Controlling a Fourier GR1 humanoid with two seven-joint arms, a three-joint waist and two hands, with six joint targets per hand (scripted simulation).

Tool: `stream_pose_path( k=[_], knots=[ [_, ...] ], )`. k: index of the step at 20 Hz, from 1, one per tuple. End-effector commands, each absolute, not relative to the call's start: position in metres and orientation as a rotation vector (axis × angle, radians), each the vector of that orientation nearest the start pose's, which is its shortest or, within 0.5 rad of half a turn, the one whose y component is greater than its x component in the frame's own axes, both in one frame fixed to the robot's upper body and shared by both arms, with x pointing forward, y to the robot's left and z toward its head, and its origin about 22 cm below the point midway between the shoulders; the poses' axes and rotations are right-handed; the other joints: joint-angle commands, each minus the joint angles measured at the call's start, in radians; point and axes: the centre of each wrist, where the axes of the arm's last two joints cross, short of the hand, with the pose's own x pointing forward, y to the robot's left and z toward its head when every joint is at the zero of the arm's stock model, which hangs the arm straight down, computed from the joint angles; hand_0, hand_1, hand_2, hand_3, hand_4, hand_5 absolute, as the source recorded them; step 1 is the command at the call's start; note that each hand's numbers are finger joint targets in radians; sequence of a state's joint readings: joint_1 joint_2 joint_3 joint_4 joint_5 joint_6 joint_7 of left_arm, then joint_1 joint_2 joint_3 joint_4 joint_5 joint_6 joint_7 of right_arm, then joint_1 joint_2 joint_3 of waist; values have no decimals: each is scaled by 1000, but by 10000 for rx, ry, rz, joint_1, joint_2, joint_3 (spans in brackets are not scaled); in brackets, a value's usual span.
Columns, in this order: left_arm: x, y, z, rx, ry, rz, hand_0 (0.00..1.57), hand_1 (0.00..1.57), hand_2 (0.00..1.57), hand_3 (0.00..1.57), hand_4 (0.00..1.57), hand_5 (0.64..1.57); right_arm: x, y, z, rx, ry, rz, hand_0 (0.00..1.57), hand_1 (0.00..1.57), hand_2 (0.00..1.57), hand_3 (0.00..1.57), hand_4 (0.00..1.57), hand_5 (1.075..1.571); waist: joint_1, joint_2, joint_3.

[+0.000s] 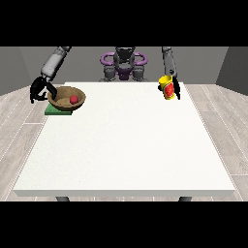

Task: Pick the cup and pour the ball into the bowl, then pick the bowl and place it on the pad

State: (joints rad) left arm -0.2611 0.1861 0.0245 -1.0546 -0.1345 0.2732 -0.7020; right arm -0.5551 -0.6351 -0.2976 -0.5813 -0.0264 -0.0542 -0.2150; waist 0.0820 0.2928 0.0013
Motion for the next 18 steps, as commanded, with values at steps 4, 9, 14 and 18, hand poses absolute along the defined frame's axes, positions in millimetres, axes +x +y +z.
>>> stream_pose_path(
  k=[4, 9, 14, 18],
  knots=[
    [294, 244, 1, 4376, -21971, -2787, 0, 0, 0, 0, 1007, 1435, 300, -525, 74, -7599, -15046, -1122, 1571, 1571, 1571, 0, 1198, 1571, 456, 1479, 35],
    [290, 258, 9, 4498, -21803, -2542, 0, 0, 0, 0, 989, 1433, 311, -519, 77, -6397, -15525, -1905, 1571, 1571, 1571, 0, 903, 1548, 192, 1461, 8],
    [277, 277, 7, 4731, -21910, -2463, 0, 0, 0, 0, 988, 1435, 305, -534, 91, -4735, -15438, -4027, 1277, 1277, 1225, 590, 0, 1570, 161, 1489, 7],
    [272, 256, 26, 4465, -22544, -2135, 0, 0, 0, 0, 965, 1426, 305, -535, 92, -5558, -14878, -2310, 153, 153, 334, 0, 0, 1461, 281, 2274, 14]
  ],
)
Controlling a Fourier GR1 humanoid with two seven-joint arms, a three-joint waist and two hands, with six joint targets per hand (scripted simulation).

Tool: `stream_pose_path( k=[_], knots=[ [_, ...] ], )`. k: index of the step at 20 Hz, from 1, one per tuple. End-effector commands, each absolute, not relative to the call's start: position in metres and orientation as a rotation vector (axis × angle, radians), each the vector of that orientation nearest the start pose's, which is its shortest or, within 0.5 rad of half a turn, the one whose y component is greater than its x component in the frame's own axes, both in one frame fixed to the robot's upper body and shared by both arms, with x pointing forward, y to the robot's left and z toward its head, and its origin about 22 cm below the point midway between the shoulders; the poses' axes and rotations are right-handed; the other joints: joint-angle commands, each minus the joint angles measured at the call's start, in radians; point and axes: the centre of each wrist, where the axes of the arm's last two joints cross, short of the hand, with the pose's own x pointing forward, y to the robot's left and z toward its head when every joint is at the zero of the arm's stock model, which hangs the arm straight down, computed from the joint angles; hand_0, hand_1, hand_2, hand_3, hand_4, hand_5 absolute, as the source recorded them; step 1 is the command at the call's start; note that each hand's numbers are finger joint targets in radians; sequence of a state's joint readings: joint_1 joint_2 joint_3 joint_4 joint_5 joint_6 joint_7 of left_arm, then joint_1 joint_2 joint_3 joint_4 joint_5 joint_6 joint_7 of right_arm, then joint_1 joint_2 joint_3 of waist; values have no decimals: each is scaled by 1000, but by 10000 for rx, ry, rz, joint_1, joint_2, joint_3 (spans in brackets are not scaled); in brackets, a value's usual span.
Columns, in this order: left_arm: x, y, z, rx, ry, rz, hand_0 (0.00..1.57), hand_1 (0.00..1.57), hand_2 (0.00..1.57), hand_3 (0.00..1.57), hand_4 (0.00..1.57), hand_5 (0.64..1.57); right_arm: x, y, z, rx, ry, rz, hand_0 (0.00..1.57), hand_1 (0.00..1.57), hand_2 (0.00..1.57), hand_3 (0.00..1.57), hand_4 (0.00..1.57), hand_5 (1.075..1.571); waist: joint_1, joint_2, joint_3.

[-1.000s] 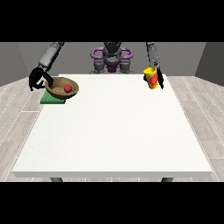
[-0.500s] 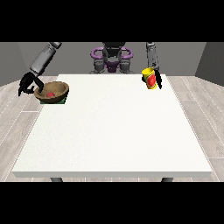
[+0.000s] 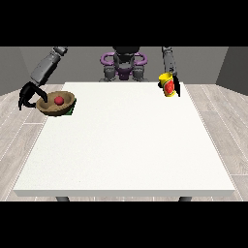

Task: Pick the cup and pour the ball into the bowl, then pick the bowl and place it on the pad

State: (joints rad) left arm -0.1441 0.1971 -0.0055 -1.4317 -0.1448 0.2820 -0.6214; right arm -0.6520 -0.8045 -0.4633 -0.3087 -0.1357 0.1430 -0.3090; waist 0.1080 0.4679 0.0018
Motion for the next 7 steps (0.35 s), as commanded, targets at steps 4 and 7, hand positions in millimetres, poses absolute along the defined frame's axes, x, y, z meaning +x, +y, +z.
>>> stream_pose_path(
  k=[4, 7],
  knots=[
    [263, 246, 14, 4105, -22060, -1667, 0, 0, 0, 0, 965, 1416, 301, -547, 115, -5032, -15033, -2232, 0, 0, 0, 0, 0, 1362, -463, 153, -1],
    [254, 239, -24, 3916, -20857, -1852, 0, 0, 0, 0, 965, 1416, 295, -553, 119, -4586, -14674, -2235, 0, 0, 0, 0, 124, 1326, -682, -1122, -20]
  ],
)
